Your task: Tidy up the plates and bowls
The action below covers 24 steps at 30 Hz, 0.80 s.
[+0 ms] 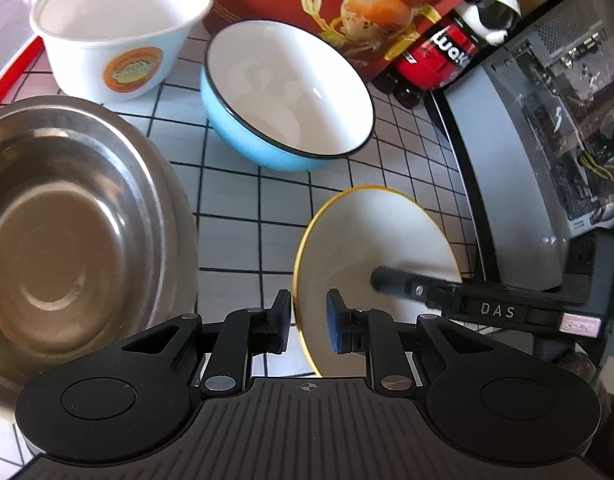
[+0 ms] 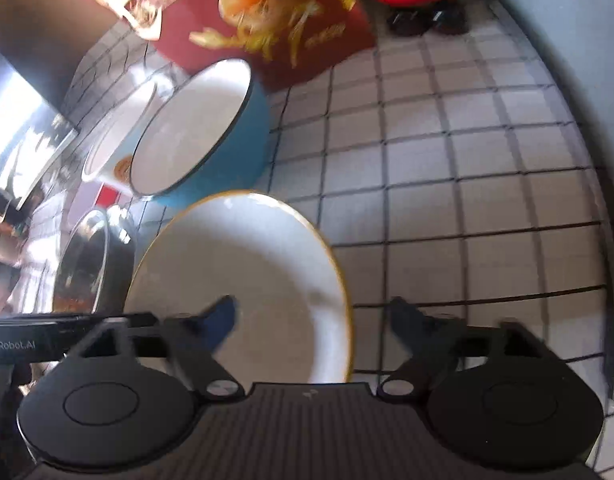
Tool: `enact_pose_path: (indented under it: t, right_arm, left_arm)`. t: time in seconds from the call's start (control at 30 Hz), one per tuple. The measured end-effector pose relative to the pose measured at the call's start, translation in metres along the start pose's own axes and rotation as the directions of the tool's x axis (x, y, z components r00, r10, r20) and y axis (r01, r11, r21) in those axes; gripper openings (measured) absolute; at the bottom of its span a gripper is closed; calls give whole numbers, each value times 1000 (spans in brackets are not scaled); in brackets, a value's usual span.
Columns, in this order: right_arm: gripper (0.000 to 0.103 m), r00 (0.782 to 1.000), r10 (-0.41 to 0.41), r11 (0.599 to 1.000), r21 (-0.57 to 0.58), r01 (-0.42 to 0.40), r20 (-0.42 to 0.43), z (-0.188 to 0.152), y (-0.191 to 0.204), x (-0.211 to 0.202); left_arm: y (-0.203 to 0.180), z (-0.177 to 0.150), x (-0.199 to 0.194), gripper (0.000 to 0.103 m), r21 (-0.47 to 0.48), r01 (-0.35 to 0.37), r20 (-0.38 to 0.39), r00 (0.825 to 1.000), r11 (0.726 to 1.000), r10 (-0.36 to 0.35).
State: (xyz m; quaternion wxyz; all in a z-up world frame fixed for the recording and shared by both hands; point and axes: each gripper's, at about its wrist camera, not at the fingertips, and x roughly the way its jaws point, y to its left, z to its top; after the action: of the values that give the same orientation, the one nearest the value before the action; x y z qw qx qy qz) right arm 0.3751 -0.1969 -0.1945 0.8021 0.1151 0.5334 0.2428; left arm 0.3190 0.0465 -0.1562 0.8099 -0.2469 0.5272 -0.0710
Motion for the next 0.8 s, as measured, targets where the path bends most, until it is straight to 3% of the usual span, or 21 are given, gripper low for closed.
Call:
enact_pose_path:
  t: [0.07, 0.13, 0.57, 0.7, 0.8]
  right_arm:
    - [44, 997, -74, 997, -13, 74, 38, -6, 4, -6]
    - [39, 996, -84, 996, -20, 85, 32, -12, 10, -9]
    - [40, 998, -58, 996, -66, 58, 5, -31, 51, 4]
    - [40, 991, -109, 989, -92, 116, 74, -25, 55, -11]
    - [41, 976, -156, 978, -113, 174, 154, -15, 62, -33]
  left_arm:
    - [-1, 0, 3, 21, 4, -2, -4, 1000, 1000, 2]
    - [1, 0, 4, 21, -2, 8, -13, 1000, 1000, -8]
    - [27, -10, -23, 21, -10, -1, -14, 1000, 1000, 1]
    - [30, -11, -42, 21, -15, 40, -26, 999, 999, -41]
    - [39, -5, -82, 22, -12, 104, 43, 994, 995, -103]
